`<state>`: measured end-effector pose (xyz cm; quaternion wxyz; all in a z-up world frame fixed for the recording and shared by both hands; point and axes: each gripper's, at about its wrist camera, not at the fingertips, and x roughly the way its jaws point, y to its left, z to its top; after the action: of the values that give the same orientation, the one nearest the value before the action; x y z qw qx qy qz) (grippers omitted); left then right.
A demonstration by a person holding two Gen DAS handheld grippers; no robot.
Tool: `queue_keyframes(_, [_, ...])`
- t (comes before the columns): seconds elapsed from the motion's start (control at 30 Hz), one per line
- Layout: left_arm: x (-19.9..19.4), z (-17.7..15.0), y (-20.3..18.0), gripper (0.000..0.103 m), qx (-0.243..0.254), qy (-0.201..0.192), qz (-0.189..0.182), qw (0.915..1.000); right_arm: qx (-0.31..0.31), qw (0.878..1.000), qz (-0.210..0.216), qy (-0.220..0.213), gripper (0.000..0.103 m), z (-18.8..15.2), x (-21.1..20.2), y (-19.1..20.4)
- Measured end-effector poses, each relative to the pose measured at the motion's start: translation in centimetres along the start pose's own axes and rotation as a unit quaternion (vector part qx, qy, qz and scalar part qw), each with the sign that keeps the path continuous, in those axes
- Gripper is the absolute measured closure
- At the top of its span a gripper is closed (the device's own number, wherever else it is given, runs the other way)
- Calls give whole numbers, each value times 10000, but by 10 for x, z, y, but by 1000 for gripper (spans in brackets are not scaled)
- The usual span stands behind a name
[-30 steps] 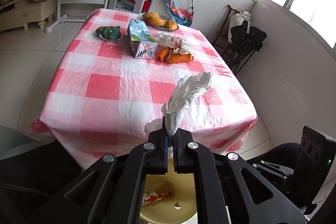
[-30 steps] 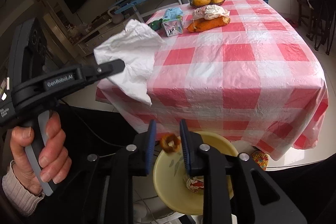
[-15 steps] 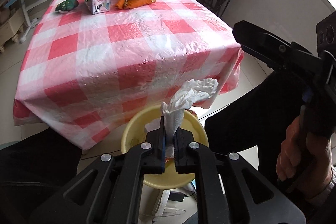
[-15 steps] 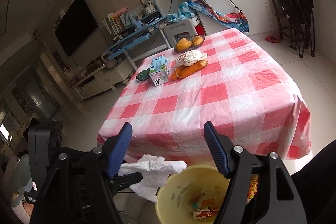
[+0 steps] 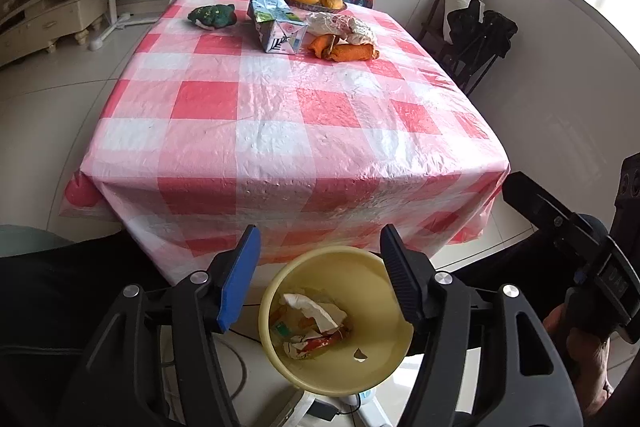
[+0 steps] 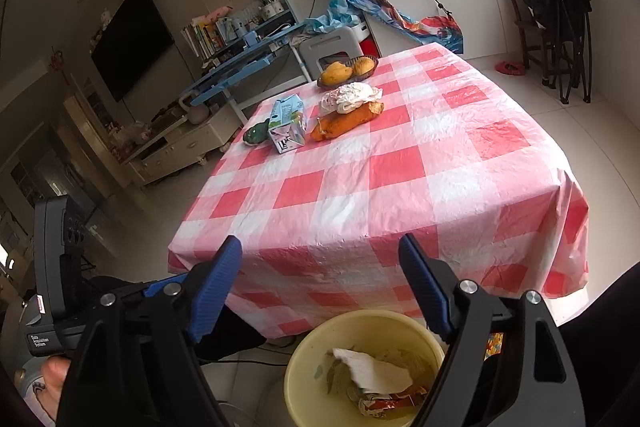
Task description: Collect trash
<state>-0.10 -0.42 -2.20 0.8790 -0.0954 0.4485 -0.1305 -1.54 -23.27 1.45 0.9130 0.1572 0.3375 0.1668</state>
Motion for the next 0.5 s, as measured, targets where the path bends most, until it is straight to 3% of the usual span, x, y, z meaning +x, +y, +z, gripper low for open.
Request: queue_keyframes(0.5, [-1, 2, 2, 40, -23, -146, 187, 9997, -62, 9998, -69, 199, 23, -5, 9, 2])
